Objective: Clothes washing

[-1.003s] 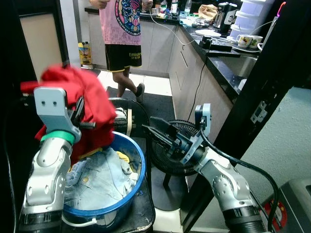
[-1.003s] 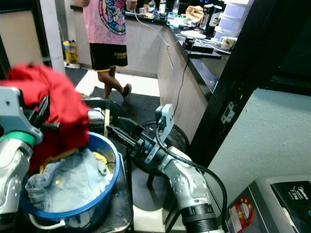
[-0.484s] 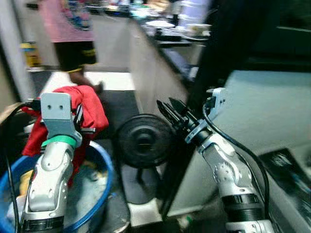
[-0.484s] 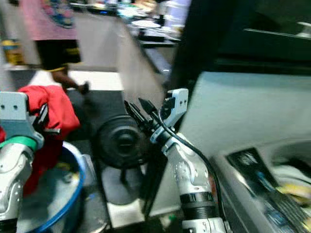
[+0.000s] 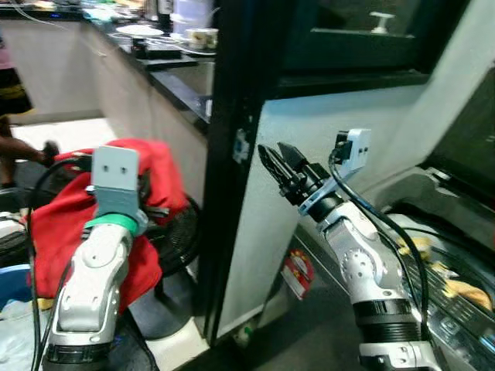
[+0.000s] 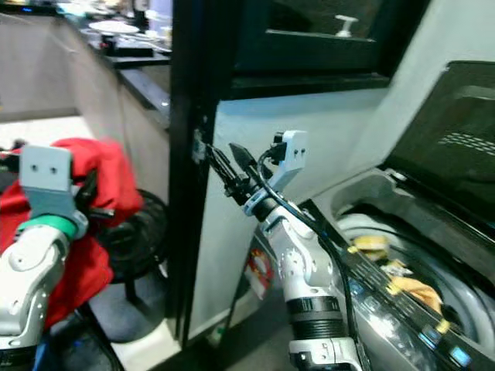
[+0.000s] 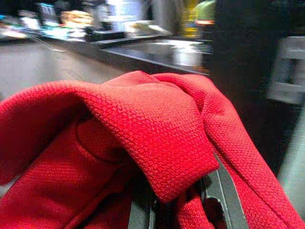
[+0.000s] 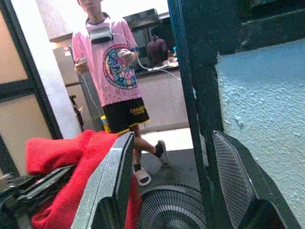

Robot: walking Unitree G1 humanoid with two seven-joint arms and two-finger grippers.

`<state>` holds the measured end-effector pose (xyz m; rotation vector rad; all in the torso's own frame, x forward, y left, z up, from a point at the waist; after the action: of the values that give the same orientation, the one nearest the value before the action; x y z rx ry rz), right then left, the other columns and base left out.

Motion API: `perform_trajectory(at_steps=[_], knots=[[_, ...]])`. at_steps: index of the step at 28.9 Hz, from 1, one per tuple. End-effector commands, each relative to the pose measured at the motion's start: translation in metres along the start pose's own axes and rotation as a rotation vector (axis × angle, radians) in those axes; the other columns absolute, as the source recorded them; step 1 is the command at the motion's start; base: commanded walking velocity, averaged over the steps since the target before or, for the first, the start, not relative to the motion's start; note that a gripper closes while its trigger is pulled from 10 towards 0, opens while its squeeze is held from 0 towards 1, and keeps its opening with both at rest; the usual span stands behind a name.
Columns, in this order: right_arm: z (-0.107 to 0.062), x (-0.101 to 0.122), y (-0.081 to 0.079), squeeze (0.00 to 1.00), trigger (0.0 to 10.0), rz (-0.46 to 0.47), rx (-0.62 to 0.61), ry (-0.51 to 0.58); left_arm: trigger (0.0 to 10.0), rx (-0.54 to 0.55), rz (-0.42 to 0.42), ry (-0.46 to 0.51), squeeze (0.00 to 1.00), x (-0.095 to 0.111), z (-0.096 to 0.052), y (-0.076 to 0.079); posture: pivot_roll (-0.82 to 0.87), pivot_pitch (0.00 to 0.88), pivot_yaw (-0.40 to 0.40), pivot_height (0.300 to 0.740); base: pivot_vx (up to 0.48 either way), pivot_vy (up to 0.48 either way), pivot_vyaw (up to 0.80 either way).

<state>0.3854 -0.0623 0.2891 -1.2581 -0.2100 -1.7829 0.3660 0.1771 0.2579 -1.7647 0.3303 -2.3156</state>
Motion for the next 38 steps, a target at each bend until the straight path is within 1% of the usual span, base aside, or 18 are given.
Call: perform_trajectory(at_steps=[1,4,5,7,9,16,17,21,22,24,25,26,28,31,33,35,37,38], knots=[[-0.008,-0.005,0.008,0.0,10.0,0.009,0.007,-0.029,10.0,-0.108,-0.045,0.062,0.0,0.009,-0.004,0.02,0.04,0.0,-0.092,0.74,0.0,0.0,-0.8],[-0.012,-0.008,0.003,0.0,10.0,0.074,0.057,-0.047,10.0,-0.138,-0.037,0.043,0.0,0.001,-0.009,0.025,0.04,0.0,-0.096,0.74,0.0,0.0,-0.8],[-0.019,-0.015,0.0,0.0,10.0,0.115,0.099,-0.083,10.0,-0.207,-0.03,0.031,0.0,-0.006,-0.016,0.037,0.05,0.0,-0.09,0.74,0.0,0.0,-0.8],[-0.022,-0.019,-0.001,0.0,10.0,0.12,0.109,-0.102,10.0,-0.25,-0.032,0.026,0.0,-0.008,-0.02,0.044,0.05,0.0,-0.09,0.74,0.0,0.0,-0.8],[-0.026,-0.025,-0.004,0.0,10.0,0.134,0.132,-0.127,10.0,-0.356,-0.064,0.04,0.0,-0.007,-0.029,0.061,0.05,0.0,-0.083,0.74,0.0,0.0,-0.8],[-0.024,-0.028,-0.014,0.0,10.0,0.151,0.17,-0.131,10.0,-0.356,-0.008,0.036,0.0,-0.01,-0.031,0.065,0.03,0.0,-0.07,0.74,0.0,0.0,-0.8],[-0.018,-0.021,-0.017,0.0,10.0,0.159,0.161,-0.085,10.0,-0.32,-0.02,0.043,0.0,-0.007,-0.029,0.06,0.03,0.0,-0.069,0.74,0.0,0.0,-0.8],[-0.015,-0.015,-0.018,0.0,10.0,0.165,0.152,-0.057,10.0,-0.297,-0.024,0.049,0.0,-0.004,-0.027,0.057,0.03,0.0,-0.067,0.74,0.0,0.0,-0.8],[-0.006,0.0,-0.02,0.0,10.0,0.158,0.132,0.005,10.0,-0.24,-0.043,0.052,0.0,0.0,-0.022,0.047,0.02,0.0,-0.058,0.74,0.0,0.0,-0.8],[-0.006,0.0,-0.02,0.0,10.0,0.158,0.132,0.005,10.0,-0.24,-0.043,0.052,0.0,0.0,-0.022,0.047,0.02,0.0,-0.058,0.74,0.0,0.0,-0.8],[0.001,0.014,-0.02,0.0,10.0,0.15,0.097,0.062,10.0,-0.198,-0.074,0.055,0.0,0.005,-0.018,0.039,0.02,0.0,-0.058,0.74,0.0,0.0,-0.8],[0.001,0.014,-0.02,0.0,10.0,0.15,0.097,0.062,10.0,-0.198,-0.074,0.055,0.0,0.005,-0.018,0.039,0.02,0.0,-0.058,0.74,0.0,0.0,-0.8],[0.011,0.031,-0.011,0.0,10.0,0.081,-0.008,0.107,10.0,-0.102,-0.07,0.103,0.0,0.024,-0.008,0.018,0.03,0.0,-0.07,0.74,0.0,0.0,-0.8],[0.012,0.033,-0.008,0.0,10.0,0.056,-0.027,0.106,10.0,-0.073,-0.071,0.124,0.0,0.032,-0.005,0.011,0.03,0.0,-0.07,0.74,0.0,0.0,-0.8],[0.015,0.033,-0.01,0.0,10.0,-0.008,-0.024,0.081,10.0,-0.017,-0.076,0.156,0.0,0.048,-0.001,-0.003,0.03,0.0,-0.082,0.74,0.0,0.0,-0.8],[0.016,0.033,-0.011,0.0,10.0,-0.025,-0.023,0.073,10.0,-0.007,-0.077,0.159,0.0,0.051,0.0,-0.007,0.03,0.0,-0.082,0.74,0.0,0.0,-0.8],[0.017,0.034,-0.012,0.0,10.0,-0.039,-0.023,0.066,10.0,0.038,-0.012,0.175,0.0,0.06,0.002,-0.019,0.03,0.0,-0.086,0.74,0.0,0.0,-0.8],[0.017,0.034,-0.012,0.0,10.0,-0.039,-0.023,0.066,10.0,0.038,-0.012,0.175,0.0,0.06,0.002,-0.019,0.03,0.0,-0.086,0.74,0.0,0.0,-0.8]])
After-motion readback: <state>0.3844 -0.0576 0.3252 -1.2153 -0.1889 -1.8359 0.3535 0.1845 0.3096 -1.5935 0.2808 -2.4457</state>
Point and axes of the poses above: a point about 5 cm out from each wrist's last joint towards the gripper, its own z axis pointing out of the wrist towards the gripper, its own x axis along the axis of the wrist's last joint, y = z × x, the point moved 5 cm from there along z, pointing out of the wrist towards the gripper, and after that the axes turned 11 degrees about z, right-handed, at the moved point
